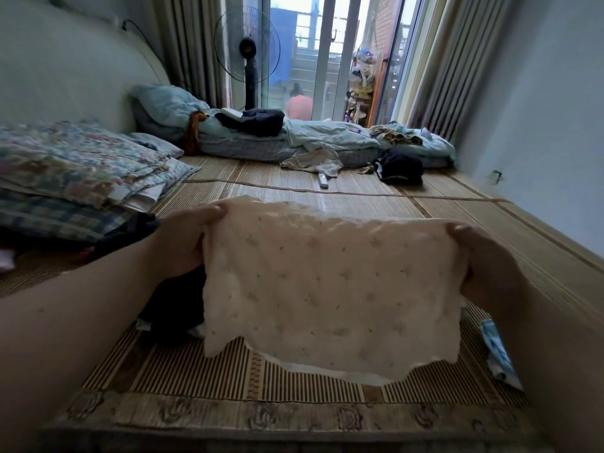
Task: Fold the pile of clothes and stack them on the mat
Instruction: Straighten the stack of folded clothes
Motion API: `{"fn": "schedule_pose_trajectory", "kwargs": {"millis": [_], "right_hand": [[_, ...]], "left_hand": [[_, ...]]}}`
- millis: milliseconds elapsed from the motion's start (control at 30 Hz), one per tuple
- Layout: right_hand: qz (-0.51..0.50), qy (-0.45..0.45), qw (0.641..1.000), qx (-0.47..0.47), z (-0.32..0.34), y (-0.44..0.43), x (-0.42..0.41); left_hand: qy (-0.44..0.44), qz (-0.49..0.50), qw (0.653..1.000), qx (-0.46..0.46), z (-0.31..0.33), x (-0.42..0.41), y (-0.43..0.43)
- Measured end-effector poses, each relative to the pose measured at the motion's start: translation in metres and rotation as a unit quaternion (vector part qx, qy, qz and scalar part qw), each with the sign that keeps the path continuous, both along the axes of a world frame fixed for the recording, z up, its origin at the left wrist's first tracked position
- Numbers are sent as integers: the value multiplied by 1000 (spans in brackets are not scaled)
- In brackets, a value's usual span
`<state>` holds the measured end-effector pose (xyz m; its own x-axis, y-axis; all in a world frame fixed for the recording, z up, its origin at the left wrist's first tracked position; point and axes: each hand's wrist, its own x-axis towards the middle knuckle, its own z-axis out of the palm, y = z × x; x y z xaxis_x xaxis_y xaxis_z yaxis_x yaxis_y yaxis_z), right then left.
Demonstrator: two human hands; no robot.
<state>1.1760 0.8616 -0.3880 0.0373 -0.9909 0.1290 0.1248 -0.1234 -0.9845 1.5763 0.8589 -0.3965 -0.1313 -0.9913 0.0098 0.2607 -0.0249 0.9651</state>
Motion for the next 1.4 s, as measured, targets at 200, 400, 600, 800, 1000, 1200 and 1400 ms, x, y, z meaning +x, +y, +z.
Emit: {"fn": "schedule_pose_trajectory", "kwargs": {"millis": [200, 400, 600, 800, 1000, 1200, 1400], "right_hand": [[-173, 118, 975, 69, -12, -14, 0], [-205, 176, 963, 17, 1, -11, 6], [-142, 331, 933, -26, -27, 27, -11], [3, 504, 858, 95, -97, 79, -39], [159, 657, 702, 226, -130, 98, -31], [-39, 676, 728, 105, -131, 93, 4], [-112, 608, 738, 269, -155, 90, 49]], "left_hand": [[-208, 153, 966, 31, -12, 2, -27], [-263, 183, 947, -36, 8, -2, -44], [-378, 86, 909, -151, -6, 2, -5], [-558, -102, 820, -81, -89, 24, 59], [-644, -286, 704, -93, -126, 7, 104], [-686, -252, 682, 13, -127, -2, 100], [-711, 19, 690, 133, -128, -39, 91]]}}
